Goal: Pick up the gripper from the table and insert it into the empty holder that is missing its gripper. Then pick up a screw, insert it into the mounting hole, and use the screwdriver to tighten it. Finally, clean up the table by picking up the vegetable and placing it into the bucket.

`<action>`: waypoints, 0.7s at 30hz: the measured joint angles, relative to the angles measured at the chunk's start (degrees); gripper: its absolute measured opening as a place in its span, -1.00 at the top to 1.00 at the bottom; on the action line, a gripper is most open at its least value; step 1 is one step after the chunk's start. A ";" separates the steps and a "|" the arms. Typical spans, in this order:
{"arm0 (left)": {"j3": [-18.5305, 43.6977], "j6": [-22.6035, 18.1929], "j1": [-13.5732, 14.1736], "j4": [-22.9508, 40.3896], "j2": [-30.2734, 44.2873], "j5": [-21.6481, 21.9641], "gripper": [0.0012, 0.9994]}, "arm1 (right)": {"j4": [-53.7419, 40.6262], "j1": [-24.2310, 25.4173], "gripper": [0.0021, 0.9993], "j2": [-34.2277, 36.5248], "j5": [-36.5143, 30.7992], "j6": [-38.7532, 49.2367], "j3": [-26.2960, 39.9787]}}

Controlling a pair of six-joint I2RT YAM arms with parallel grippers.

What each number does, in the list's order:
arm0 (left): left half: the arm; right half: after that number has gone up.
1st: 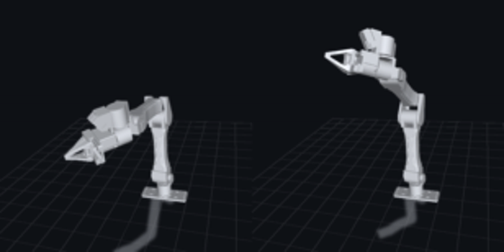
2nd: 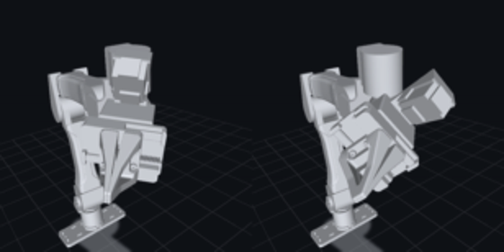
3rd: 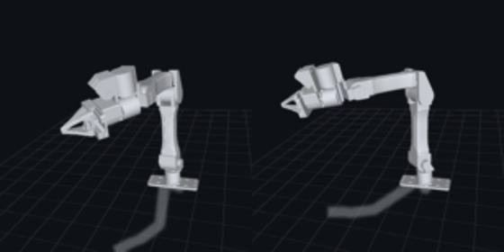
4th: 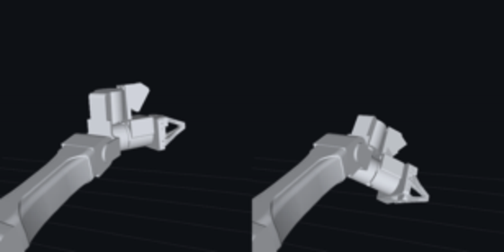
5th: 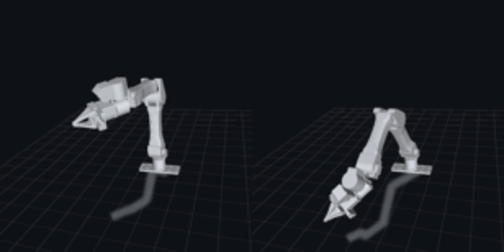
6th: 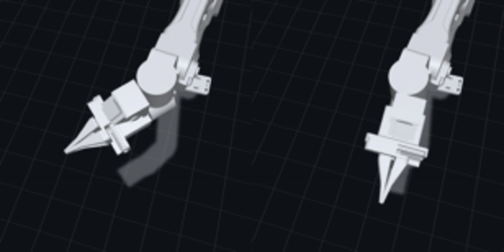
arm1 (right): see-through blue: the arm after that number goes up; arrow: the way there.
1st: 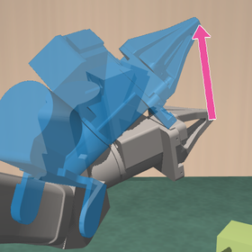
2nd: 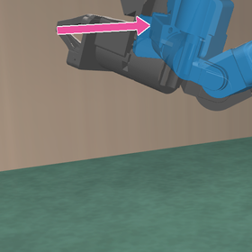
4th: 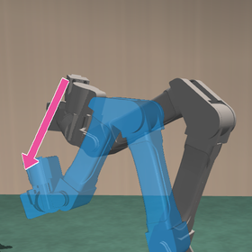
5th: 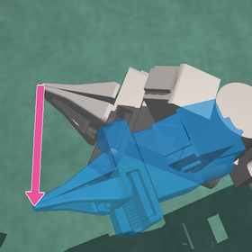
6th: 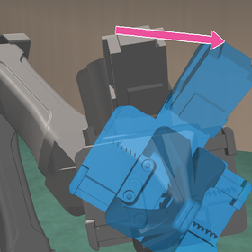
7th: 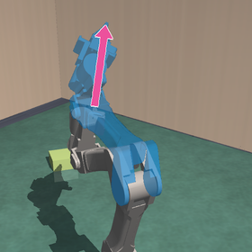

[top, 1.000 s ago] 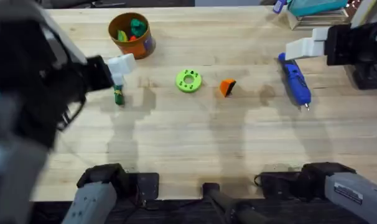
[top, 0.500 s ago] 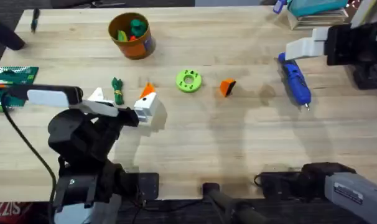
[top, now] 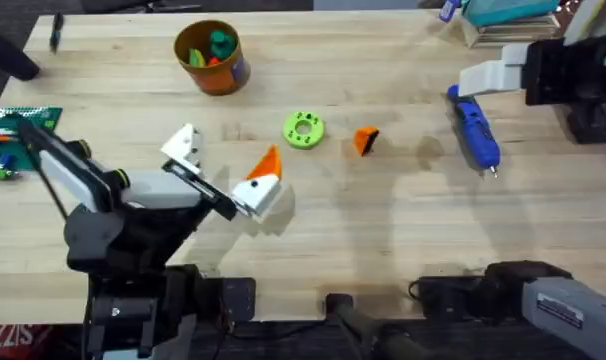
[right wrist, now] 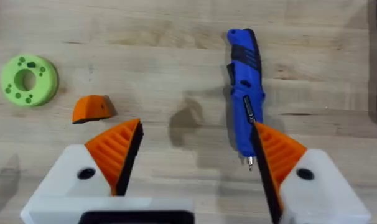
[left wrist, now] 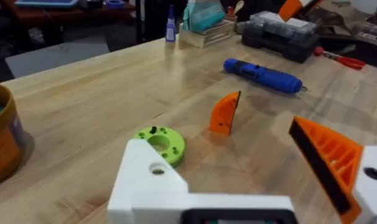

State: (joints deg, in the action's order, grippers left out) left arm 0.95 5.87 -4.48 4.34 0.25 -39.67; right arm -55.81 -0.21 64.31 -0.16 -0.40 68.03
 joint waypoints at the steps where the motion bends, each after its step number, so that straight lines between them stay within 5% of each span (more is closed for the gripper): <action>1: 0.00 0.01 0.71 0.08 0.01 -0.97 -0.99 | 0.02 0.00 -0.99 0.00 0.01 0.00 -0.02; 15: 0.00 -1.75 9.62 0.17 0.00 -3.80 -0.98 | 0.01 0.00 -0.99 0.00 0.02 0.00 0.00; 21: 0.00 -2.64 10.13 0.17 0.00 -3.60 -0.98 | 0.01 0.00 -0.99 0.00 0.01 0.00 0.00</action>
State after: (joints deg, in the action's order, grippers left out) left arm 0.95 3.23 5.65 4.51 0.25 -43.27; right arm -55.80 -0.21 64.31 -0.15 -0.40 68.03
